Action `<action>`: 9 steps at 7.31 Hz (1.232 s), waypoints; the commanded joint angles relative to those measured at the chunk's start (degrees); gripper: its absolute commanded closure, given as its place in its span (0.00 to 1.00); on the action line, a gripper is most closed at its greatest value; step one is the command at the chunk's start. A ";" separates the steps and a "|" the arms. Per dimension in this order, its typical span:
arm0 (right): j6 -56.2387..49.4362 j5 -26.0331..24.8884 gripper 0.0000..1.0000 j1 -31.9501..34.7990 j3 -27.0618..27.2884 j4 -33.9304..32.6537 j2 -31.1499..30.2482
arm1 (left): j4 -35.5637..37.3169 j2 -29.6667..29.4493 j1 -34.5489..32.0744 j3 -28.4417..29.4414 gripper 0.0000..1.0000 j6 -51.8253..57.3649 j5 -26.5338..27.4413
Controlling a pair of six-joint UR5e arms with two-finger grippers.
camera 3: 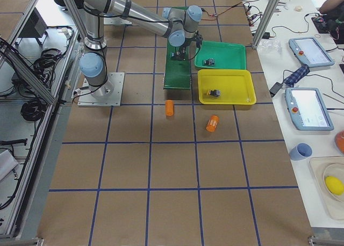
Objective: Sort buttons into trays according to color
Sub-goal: 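Carry the green-capped button into the green tray and release it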
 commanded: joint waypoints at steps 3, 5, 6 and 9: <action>-0.36 -0.27 1.00 -0.63 -4.13 0.11 -0.43 | 0.18 -0.07 0.01 0.10 0.00 -0.07 -0.01; -0.53 -0.09 1.00 -0.72 -14.75 -0.15 2.36 | 0.36 0.11 0.01 -0.07 0.00 0.02 0.08; -0.45 0.08 1.00 -0.54 -18.89 -1.20 5.95 | 0.36 0.11 0.01 0.01 0.00 0.02 0.08; -0.62 1.05 1.00 1.82 -19.72 -14.36 14.93 | 0.36 0.19 0.01 0.01 0.00 -0.07 0.08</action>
